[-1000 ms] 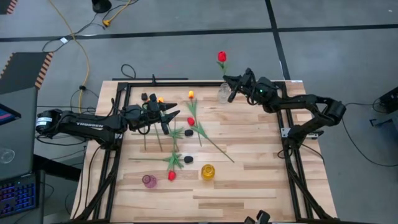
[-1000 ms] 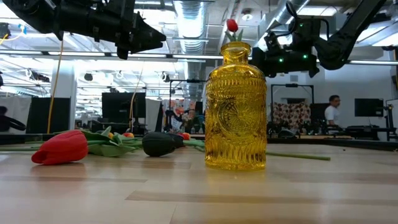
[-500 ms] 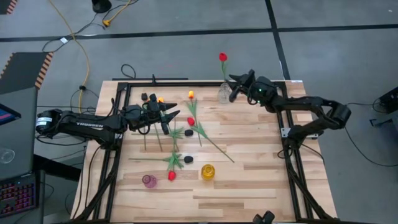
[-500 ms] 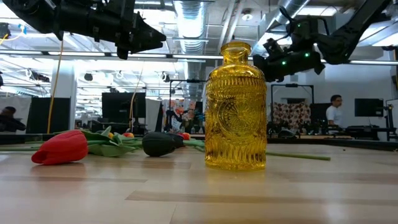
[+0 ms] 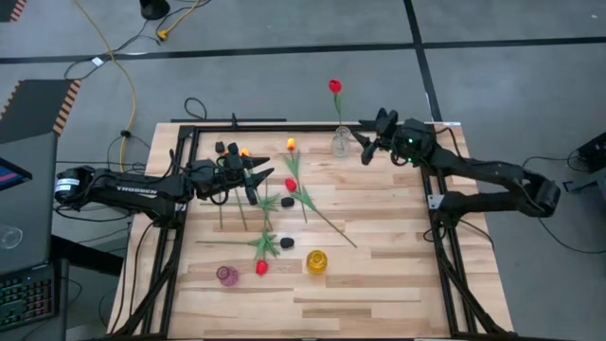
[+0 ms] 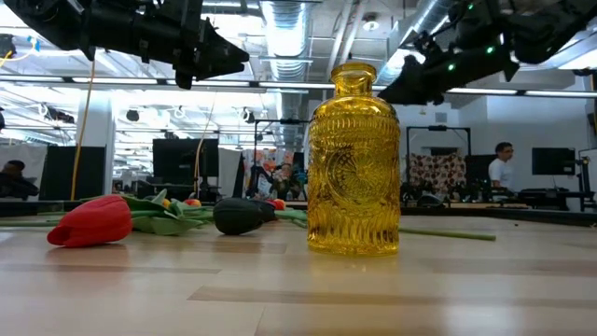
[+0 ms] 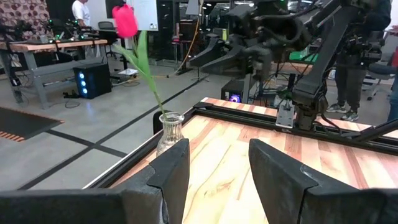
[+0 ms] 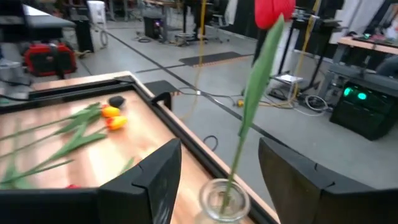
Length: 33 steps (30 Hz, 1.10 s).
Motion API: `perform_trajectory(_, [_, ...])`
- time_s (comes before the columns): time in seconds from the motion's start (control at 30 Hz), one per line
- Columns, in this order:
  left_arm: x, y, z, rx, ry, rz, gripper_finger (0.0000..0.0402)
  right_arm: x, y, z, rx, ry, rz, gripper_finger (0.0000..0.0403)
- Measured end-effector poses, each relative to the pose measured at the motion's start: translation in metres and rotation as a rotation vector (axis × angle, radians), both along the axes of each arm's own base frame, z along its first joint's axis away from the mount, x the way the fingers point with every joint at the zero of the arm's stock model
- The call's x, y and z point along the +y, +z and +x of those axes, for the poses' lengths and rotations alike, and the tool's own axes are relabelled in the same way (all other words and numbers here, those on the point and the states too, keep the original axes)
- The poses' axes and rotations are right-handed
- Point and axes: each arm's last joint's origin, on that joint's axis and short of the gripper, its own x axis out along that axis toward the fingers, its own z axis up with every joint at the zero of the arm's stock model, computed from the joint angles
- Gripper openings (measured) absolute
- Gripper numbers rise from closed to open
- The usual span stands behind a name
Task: Sort flowers into vase by color
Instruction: Put the right red flower into the transparent vase
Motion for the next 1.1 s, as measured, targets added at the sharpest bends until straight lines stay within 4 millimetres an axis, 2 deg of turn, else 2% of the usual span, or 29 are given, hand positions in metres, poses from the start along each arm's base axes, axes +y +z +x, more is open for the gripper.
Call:
perform_trajectory(0.2, [0.000,0.000,0.000,0.000,0.000,0.000,0.0153,0.026,0.011,0.000,-0.062,0.091,0.057,0.0240])
perform_trajectory(0.37, [0.000,0.000,0.000,0.000,0.000,0.000,0.0153,0.050,0.006,0.012,-0.057,0.205,0.137,0.0239])
perform_trajectory(0.6, [0.000,-0.001,0.000,0.008,0.000,-0.001,0.0153,0.086,-0.015,0.037,0.038,0.369,0.240,0.0239])
perform_trajectory(0.73, [0.000,-0.003,0.000,0.029,0.000,-0.004,0.0153,0.100,-0.033,0.051,0.093,0.407,0.331,0.0239])
perform_trajectory(0.87, [0.000,-0.004,0.000,0.046,0.000,-0.007,0.0153,0.107,-0.050,0.065,0.163,0.405,0.417,0.0239])
perform_trajectory(1.1, [0.000,-0.005,0.000,0.051,0.001,-0.020,0.0153,0.111,-0.070,0.099,0.336,0.390,0.470,0.0239])
